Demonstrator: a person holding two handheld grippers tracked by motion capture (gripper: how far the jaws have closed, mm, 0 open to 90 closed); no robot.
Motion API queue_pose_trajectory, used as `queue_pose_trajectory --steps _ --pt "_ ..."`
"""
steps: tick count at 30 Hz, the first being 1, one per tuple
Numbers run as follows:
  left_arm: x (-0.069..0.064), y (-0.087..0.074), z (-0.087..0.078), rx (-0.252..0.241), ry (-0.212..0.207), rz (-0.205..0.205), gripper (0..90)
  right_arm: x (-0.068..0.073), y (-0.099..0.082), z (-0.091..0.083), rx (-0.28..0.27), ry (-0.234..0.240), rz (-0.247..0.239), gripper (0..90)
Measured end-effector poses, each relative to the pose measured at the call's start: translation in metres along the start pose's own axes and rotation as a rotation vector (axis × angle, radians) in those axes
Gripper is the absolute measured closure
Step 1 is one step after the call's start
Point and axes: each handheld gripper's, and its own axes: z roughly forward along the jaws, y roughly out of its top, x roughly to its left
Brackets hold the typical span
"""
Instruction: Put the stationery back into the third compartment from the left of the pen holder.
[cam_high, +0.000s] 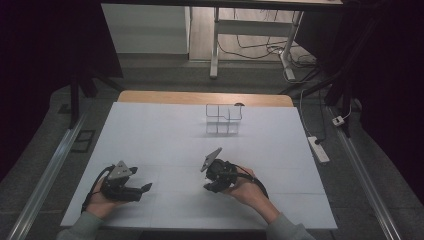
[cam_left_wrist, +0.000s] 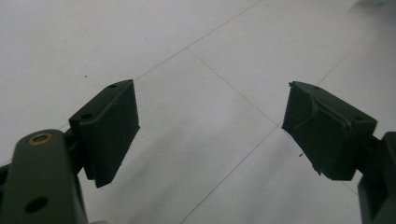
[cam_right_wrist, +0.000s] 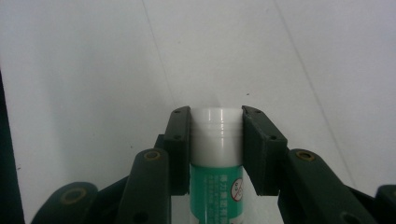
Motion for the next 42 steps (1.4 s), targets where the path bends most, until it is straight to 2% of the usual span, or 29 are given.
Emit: queue_pose_trajectory --steps 4,5,10,12,14,20,26,33,35,42 --pt "0.000 0.000 0.000 0.000 0.001 0.003 17.9 -0.001 0.000 -0.007 -0.026 -0.010 0.008 63.7" --pt "0.000 0.000 0.000 0.001 0.001 0.002 17.9 -0.001 0.000 -0.011 -0.042 -0.004 0.026 63.7" --pt "0.000 0.000 0.000 0.002 0.000 0.003 17.9 -0.005 -0.001 -0.018 -0.082 -0.002 0.051 63.7" --pt "0.000 0.000 0.000 0.002 0.000 0.003 18.0 -0.006 -0.002 -0.023 -0.111 -0.010 0.064 63.7" --pt "0.000 0.000 0.000 0.002 0.000 0.003 18.0 -0.007 -0.003 -0.025 -0.123 -0.014 0.062 63.7" --pt "0.000 0.000 0.001 0.005 0.000 0.006 18.0 -0.011 -0.006 -0.036 -0.172 -0.033 0.097 63.7" --pt "0.000 0.000 0.000 0.005 0.000 0.006 18.0 -0.015 -0.009 -0.042 -0.226 -0.036 0.118 63.6" --pt "0.000 0.000 0.001 0.005 0.001 0.008 18.0 -0.024 -0.016 -0.051 -0.295 -0.053 0.170 63.7" --pt "0.000 -0.001 0.001 0.005 0.001 0.008 18.0 -0.027 -0.019 -0.056 -0.337 -0.050 0.196 63.6" --pt "0.000 -0.001 0.001 0.005 0.000 0.008 18.0 -0.028 -0.022 -0.064 -0.391 -0.080 0.202 63.6"
